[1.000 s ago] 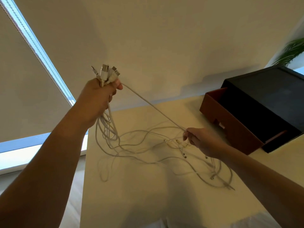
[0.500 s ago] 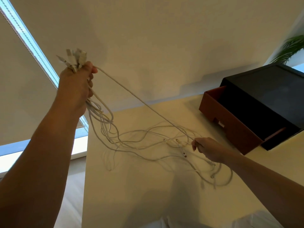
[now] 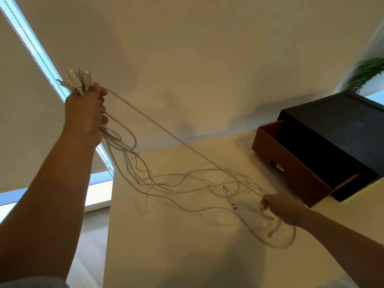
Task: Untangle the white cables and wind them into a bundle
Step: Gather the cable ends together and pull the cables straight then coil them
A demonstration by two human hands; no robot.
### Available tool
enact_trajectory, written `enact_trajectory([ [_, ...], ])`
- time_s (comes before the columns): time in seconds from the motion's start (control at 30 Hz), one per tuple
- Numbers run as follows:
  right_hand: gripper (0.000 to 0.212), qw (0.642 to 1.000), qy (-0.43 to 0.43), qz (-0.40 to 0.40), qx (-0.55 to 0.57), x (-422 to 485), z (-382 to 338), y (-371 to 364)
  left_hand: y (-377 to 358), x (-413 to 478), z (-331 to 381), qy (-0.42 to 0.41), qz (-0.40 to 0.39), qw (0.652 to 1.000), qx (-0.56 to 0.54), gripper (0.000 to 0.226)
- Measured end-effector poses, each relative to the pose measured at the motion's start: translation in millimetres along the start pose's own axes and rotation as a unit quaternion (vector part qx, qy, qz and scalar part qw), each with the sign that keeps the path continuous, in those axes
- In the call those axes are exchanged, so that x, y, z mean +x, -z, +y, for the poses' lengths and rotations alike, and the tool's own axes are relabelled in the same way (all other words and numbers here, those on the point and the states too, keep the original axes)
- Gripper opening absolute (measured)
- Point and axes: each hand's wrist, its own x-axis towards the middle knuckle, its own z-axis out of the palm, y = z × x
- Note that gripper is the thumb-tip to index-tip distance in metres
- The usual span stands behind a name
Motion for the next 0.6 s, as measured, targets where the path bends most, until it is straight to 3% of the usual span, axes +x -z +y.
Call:
enact_trajectory([
  [0.1,0.039,0.968,-0.031,0.021,0.248,5,7,-1,3,3,-2,0.000,0.009,1.000,0.008,0.029],
  [0.43,0.042,0.909,-0.040,-0.013,0.416,-21,-12,20,16,12,-12,0.013,0.041,0.999,-0.014,0.030],
  [0.6,0.048,0.897,-0.019,0.020,0.441,-23,-36,30,16,11,-23,0.029,0.029,0.998,0.038,0.025],
])
